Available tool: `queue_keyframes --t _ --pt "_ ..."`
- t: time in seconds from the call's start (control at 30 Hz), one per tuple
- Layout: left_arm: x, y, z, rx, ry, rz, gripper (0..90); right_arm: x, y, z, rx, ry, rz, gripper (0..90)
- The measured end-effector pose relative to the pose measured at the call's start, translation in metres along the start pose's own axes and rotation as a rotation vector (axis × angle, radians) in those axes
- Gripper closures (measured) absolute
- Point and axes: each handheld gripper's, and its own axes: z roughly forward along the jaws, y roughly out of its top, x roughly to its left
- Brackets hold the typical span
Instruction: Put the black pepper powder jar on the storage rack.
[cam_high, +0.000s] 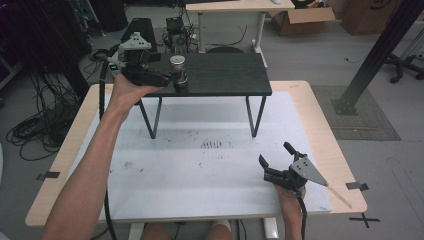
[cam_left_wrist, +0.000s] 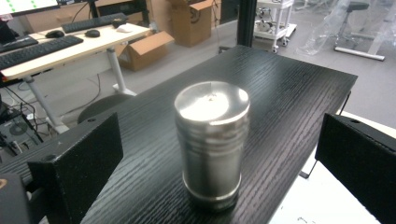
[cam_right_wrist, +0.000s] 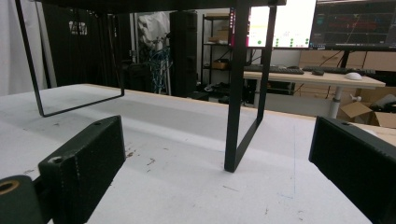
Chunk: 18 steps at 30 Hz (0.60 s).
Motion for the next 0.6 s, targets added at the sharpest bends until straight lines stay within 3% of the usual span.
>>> queue_keyframes --t 0.33,0.6 --pt "-0.003 -0.009 -0.022 -0.026 0.020 0.012 1.3 0.000 0.000 0.000 0.003 0.001 0.001 3.9" --pt "-0.007 -0.024 -0.050 -0.052 0.041 0.019 1.3 0.000 0.000 0.000 0.003 0.002 0.001 3.9"
